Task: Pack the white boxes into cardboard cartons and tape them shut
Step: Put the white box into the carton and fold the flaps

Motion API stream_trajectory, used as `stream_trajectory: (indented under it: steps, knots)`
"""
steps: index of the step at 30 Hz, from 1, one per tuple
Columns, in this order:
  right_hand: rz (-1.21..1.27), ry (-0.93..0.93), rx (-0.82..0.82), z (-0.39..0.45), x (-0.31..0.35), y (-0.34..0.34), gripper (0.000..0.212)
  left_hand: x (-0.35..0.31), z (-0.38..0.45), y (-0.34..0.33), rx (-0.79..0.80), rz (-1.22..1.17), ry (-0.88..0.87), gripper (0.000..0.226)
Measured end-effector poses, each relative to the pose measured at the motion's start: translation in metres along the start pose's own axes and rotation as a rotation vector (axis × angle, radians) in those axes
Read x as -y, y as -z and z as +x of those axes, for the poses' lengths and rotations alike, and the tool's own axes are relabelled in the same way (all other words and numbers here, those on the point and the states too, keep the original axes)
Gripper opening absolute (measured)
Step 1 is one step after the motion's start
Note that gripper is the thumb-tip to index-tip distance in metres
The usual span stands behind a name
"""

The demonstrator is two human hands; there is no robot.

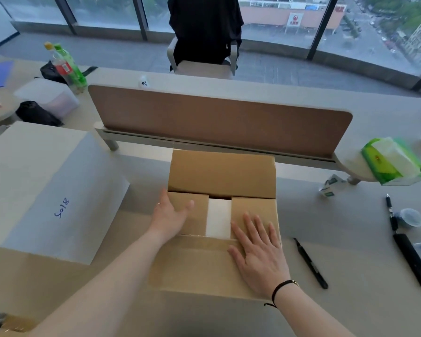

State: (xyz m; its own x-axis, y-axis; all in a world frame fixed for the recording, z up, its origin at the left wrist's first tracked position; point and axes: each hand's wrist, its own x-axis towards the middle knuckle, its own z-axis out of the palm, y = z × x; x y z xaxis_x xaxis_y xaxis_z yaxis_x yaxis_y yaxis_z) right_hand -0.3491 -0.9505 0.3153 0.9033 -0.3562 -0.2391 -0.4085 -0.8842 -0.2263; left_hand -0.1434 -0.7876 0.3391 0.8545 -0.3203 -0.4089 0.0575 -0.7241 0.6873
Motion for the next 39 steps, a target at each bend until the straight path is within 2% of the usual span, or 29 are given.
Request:
stream_trajectory:
  steps: [4, 7, 11, 14, 17, 20, 25, 27, 30, 32, 35, 37, 39]
  knots:
    - [0.008, -0.016, -0.033, 0.002, 0.002, -0.004, 0.059, -0.034, 0.031, 0.015, 0.008, -0.248, 0.065, 0.088]
    - [0.037, -0.022, -0.007, 0.001, 0.002, 0.001, 0.059, -0.054, 0.042, 0.023, -0.014, -0.395, 0.013, 0.052]
    - [0.043, -0.049, 0.009, 0.002, 0.000, 0.008, 0.070, -0.062, 0.040, 0.038, -0.164, -0.482, -0.005, 0.046]
    - [0.053, -0.063, 0.004, 0.003, 0.000, 0.011, 0.069, -0.051, 0.029, 0.047, -0.143, -0.534, -0.001, 0.061]
    - [0.070, -0.077, 0.017, 0.004, 0.003, 0.014, 0.069, -0.045, 0.015, 0.048, -0.118, -0.466, -0.112, 0.063]
    - [0.097, -0.076, 0.017, 0.002, 0.005, 0.016, 0.068, -0.032, 0.003, 0.048, -0.070, -0.397, -0.220, 0.041]
    - [0.140, -0.064, -0.013, -0.011, 0.015, 0.019, 0.060, 0.008, -0.013, 0.039, 0.070, -0.117, -0.340, 0.010]
    - [0.118, -0.024, -0.039, -0.018, 0.020, 0.017, 0.053, 0.019, -0.017, 0.031, 0.070, 0.023, -0.419, 0.012]
    - [0.112, 0.131, -0.214, -0.025, 0.023, 0.007, 0.038, 0.026, -0.026, 0.019, 0.038, 0.226, -0.509, 0.028]
    - [0.182, 0.245, -0.333, -0.027, 0.028, 0.007, 0.024, 0.028, -0.031, 0.011, 0.031, 0.350, -0.502, 0.038]
    - [0.239, 0.301, -0.483, -0.022, 0.035, 0.017, 0.014, 0.031, -0.037, 0.002, 0.032, 0.468, -0.431, 0.048]
    - [0.241, 0.271, -0.488, -0.013, 0.032, 0.022, 0.019, 0.033, -0.039, -0.002, 0.032, 0.501, -0.386, 0.051]
    - [0.190, 0.179, -0.359, -0.005, 0.027, 0.026, 0.041, 0.035, -0.040, -0.004, 0.034, 0.514, -0.367, 0.052]
